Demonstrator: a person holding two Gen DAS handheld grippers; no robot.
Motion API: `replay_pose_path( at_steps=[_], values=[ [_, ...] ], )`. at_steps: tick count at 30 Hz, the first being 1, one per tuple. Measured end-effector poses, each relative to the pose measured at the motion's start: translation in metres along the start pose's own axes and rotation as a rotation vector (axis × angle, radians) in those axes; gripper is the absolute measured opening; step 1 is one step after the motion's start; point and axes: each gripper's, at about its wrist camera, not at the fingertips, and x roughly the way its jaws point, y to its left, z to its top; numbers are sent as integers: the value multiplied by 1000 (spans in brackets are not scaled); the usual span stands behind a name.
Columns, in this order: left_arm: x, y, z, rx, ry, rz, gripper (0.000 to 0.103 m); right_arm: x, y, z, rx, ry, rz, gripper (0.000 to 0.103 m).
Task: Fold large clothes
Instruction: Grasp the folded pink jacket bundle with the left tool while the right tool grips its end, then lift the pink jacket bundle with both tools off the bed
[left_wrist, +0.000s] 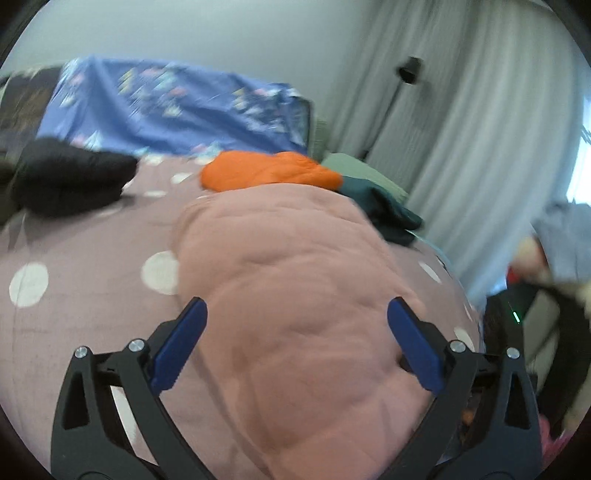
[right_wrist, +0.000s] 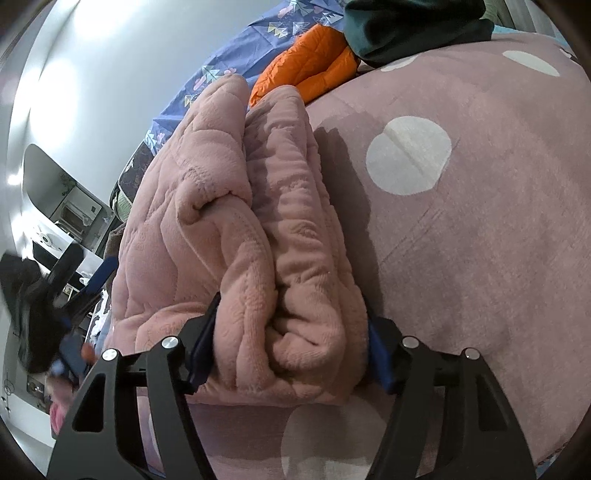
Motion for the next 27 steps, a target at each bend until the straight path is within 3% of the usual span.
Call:
replay_pose_path(
  at_steps=[8,14,20,24,27],
  values=[
    [54,72,28,-245,114,-8,99,-3,0,-5,-10,-5,12,70],
    [96,100,18,-378,233,-197,101,-1,-1,-3,-18,-8,18,75],
    [121,115,9,-405,250,-304,101,6,1,3,-43,-15,19,79],
    [124,107,11,-353,215,-301,101,5,3,5,-69,-12,18,61],
    [109,96,13,-295,153,-279,90,-7,15,3,-130,-47,-8,50]
  ],
)
